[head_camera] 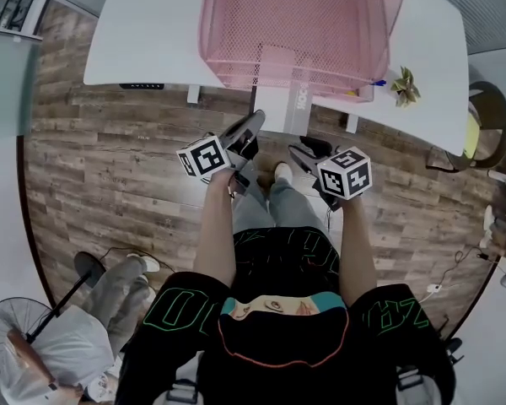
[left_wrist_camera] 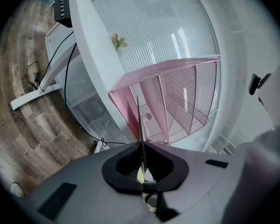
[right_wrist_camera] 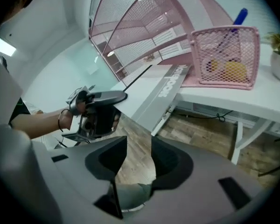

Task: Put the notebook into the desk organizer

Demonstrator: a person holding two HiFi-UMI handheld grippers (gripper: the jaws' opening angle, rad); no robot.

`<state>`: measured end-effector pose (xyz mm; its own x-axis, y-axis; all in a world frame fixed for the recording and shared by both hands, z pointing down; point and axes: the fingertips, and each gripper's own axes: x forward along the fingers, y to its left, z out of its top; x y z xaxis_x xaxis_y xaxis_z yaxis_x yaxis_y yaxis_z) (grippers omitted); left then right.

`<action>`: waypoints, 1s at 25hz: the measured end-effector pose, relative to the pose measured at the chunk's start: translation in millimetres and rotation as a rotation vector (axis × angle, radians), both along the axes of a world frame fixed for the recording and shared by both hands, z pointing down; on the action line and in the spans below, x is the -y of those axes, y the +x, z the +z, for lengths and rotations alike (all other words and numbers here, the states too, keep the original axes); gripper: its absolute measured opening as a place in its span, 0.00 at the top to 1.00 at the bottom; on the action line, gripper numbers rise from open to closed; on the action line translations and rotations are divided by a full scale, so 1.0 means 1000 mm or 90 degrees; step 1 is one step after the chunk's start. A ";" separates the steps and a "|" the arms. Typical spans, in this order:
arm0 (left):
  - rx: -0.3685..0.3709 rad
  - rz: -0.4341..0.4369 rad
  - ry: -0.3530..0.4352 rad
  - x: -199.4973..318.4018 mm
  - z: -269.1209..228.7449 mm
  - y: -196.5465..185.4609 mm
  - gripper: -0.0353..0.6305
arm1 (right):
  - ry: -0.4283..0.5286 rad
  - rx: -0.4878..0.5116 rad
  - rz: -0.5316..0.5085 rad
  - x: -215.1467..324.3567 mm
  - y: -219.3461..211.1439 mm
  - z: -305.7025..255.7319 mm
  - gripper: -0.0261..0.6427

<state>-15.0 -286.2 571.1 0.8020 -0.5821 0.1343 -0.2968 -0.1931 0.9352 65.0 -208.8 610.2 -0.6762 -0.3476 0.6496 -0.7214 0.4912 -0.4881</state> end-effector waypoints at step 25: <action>0.118 0.029 0.003 0.011 0.005 -0.022 0.95 | 0.166 -0.105 0.031 0.082 -0.053 -0.025 0.92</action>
<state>-37.4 -297.7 575.9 0.7893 -0.5463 0.2804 -0.4552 -0.2140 0.8643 12.4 -290.4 585.7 -0.5471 -0.5466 0.6339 -0.8065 0.5471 -0.2242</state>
